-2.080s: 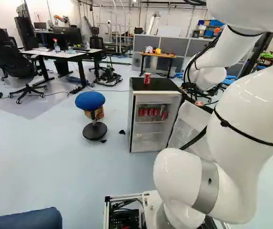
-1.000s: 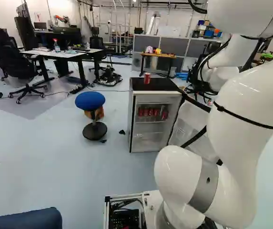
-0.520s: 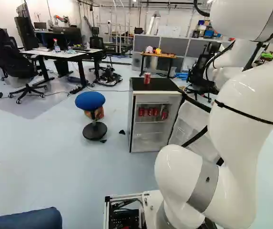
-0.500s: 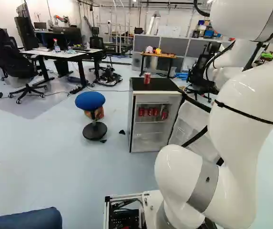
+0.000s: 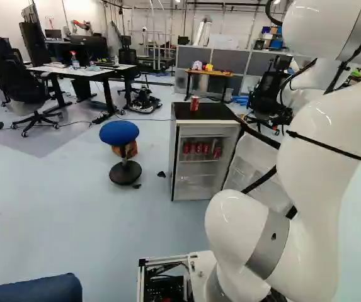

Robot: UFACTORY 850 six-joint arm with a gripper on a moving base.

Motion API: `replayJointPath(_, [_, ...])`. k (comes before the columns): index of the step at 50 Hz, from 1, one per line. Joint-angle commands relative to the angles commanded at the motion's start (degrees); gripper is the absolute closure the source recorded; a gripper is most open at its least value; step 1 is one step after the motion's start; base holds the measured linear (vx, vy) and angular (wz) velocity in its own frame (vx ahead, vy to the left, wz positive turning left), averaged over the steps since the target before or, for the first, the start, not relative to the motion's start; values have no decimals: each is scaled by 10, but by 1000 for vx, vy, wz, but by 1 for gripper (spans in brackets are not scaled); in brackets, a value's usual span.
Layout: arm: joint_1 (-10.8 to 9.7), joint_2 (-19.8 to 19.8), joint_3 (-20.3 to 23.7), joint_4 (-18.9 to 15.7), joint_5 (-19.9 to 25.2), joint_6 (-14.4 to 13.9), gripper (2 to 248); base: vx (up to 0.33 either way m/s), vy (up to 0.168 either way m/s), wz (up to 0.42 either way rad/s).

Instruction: Grab a drink from the fridge

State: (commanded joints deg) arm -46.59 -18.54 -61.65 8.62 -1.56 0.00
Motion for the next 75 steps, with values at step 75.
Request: replayJointPath(75, [-37, -187, -248, 94, -235, 0, 3, 0, 0, 0])
